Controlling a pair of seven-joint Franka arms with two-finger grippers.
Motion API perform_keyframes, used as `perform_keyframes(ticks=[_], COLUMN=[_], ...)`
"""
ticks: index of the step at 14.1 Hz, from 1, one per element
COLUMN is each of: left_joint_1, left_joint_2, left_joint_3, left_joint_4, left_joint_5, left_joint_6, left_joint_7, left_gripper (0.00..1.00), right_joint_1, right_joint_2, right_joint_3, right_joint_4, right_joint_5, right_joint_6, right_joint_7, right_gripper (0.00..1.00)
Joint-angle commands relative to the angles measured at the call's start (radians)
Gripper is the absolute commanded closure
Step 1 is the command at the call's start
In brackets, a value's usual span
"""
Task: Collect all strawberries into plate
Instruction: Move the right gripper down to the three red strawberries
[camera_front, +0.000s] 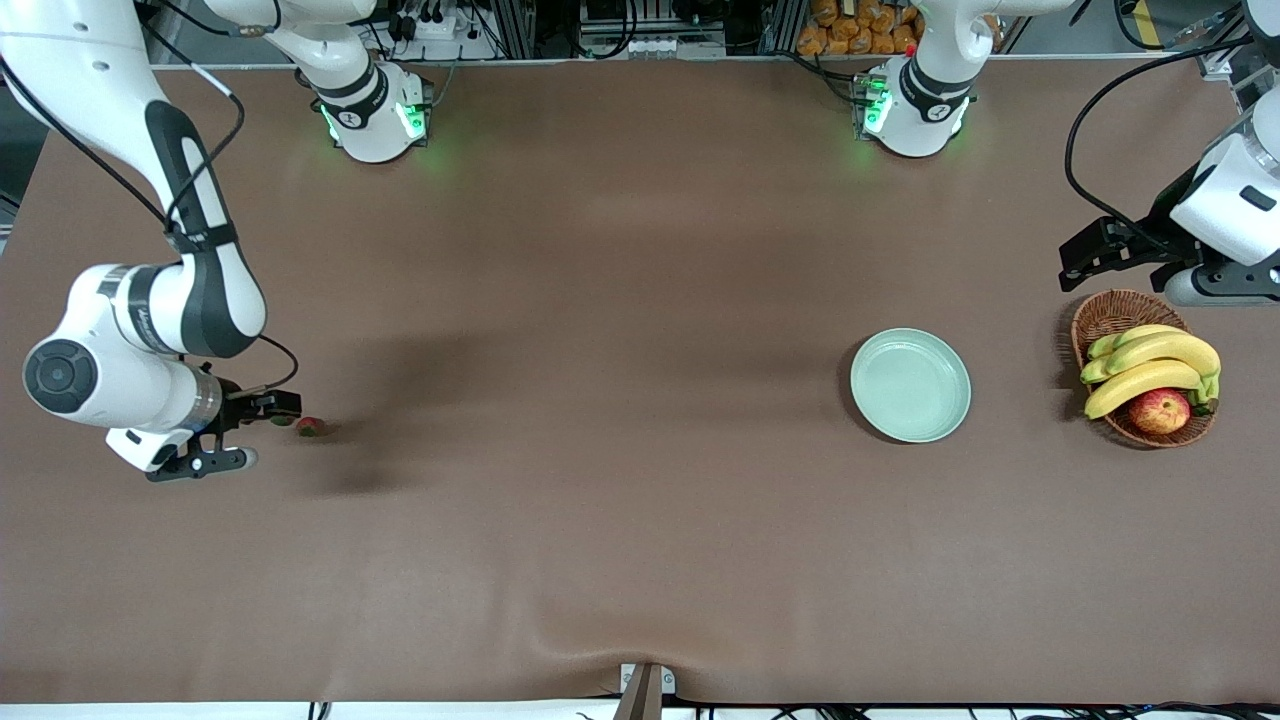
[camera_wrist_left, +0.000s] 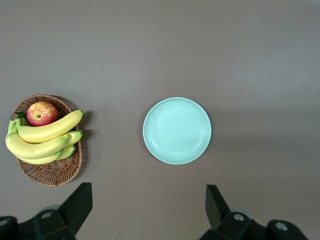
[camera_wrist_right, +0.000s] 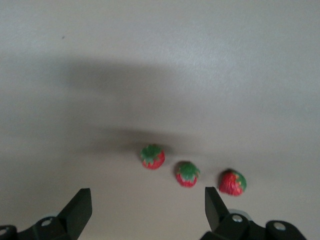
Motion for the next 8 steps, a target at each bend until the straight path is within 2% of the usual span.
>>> perform_keyframes(ticks=[1,8], left_joint_1=[0.001,0.001], left_joint_2=[0.005,0.011], left_joint_3=[0.001,0.002], left_joint_4=[0.009,0.012], left_joint_5=[-0.006,-0.009], left_joint_6=[-0.008,-0.008], left_joint_7=[0.0,0.001], left_gripper=[0.0,0.0], right_joint_1=[-0.022,-0.022], right_joint_2=[0.04,0.095], right_joint_3=[0.006,0.006], right_joint_4=[0.013,0.009], right_joint_5=[-0.014,-0.014], right_joint_6=[0.048,0.067], right_joint_7=[-0.045,-0.277], right_gripper=[0.0,0.0])
